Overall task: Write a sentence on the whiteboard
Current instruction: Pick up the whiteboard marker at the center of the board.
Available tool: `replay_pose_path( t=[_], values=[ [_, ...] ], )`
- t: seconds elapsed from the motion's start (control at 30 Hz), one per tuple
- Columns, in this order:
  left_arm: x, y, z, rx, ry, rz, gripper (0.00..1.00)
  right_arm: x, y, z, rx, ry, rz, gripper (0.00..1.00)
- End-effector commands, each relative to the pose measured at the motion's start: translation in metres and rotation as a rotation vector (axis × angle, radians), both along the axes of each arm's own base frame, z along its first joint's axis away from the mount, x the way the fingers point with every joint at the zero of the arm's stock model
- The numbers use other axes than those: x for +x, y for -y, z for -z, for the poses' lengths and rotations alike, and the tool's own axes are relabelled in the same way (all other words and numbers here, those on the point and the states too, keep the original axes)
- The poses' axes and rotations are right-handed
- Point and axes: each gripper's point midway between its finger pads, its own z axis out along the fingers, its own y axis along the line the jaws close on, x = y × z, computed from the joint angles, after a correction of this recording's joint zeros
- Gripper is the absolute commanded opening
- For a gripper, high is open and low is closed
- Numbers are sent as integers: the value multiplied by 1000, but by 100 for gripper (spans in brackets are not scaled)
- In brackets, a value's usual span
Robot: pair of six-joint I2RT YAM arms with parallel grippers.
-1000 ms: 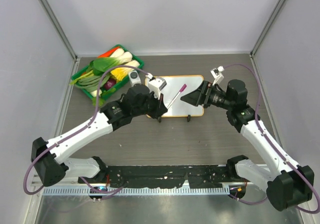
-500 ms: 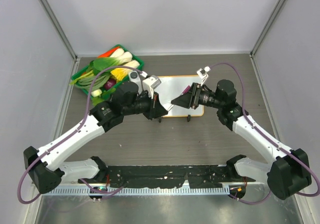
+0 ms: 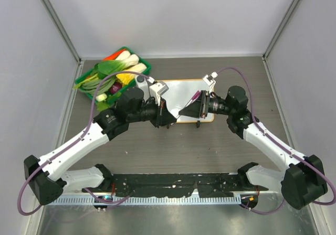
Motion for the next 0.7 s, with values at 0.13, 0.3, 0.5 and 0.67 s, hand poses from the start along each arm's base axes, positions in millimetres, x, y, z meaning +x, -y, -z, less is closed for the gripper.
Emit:
replay_pose_path(
  t=[0.13,0.3,0.5,0.67],
  values=[
    [-2,1,-19,-70,50,18,0,-16,-2,-12,45,40,-58,40],
    [-4,2,-18,-80,45,27,0,-14,-3,-10,47,29,-46,36],
    [-8,3,-16,-87,33,44,0,-11,-4,-13,63,24,-33,32],
    [-10,3,-13,-87,29,52,0,-11,-5,-12,68,16,-33,26]
  ],
)
